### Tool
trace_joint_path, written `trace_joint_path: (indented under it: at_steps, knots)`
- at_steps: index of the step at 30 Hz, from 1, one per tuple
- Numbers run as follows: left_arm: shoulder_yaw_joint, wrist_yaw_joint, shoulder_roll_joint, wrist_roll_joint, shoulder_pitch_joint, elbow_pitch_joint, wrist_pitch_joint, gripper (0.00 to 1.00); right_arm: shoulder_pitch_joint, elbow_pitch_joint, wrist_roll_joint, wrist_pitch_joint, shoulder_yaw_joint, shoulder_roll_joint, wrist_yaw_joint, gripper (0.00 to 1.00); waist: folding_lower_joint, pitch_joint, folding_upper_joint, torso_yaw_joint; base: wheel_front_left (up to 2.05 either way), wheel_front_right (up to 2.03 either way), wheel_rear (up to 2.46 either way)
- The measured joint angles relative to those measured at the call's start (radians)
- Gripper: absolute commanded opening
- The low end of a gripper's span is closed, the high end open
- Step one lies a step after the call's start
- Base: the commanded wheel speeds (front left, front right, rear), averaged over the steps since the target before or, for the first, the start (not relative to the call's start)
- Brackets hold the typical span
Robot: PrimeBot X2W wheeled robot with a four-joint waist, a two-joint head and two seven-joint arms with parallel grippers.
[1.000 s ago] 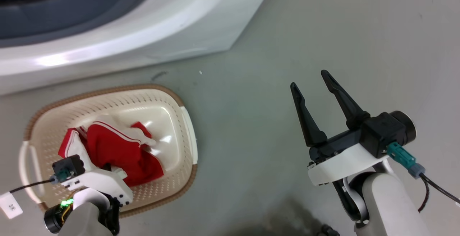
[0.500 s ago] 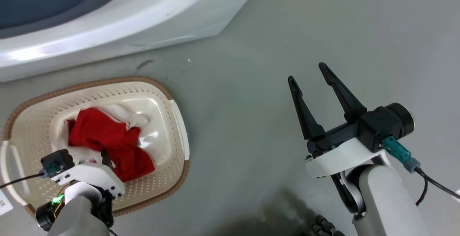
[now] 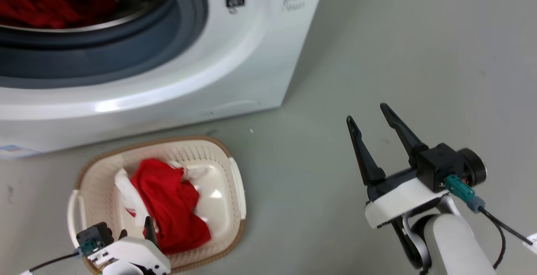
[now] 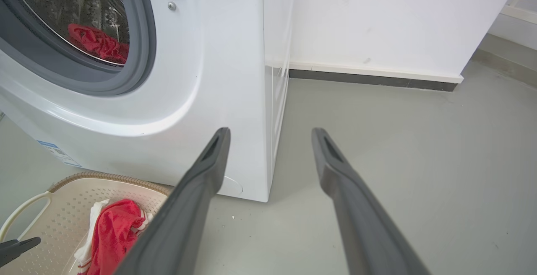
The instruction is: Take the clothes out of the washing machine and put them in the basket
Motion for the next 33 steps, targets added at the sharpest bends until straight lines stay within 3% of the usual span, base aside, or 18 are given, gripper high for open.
trace_joint_path:
  at_steps: [14,21,33]
  knots:
    - [-0.007,-0.025,-0.004,0.113,0.025,-0.145,0.0,1.0,0.099,-0.028,-0.004,0.052,-0.016,0.0,0.0,1.0,-0.0002,-0.199,0.0,0.08,0.0,0.0,0.0]
    - [-0.067,-0.029,0.058,0.193,-0.119,-0.139,0.0,1.0,0.108,-0.044,0.004,0.059,-0.005,0.0,0.0,1.0,-0.0002,-0.211,0.0,0.075,0.0,0.0,0.0]
    - [-0.144,-0.033,0.204,0.271,-0.463,0.026,0.086,1.0,0.056,-0.034,0.04,0.028,0.039,0.0,0.0,1.0,0.0,-0.142,0.0,0.007,0.0,0.0,0.0]
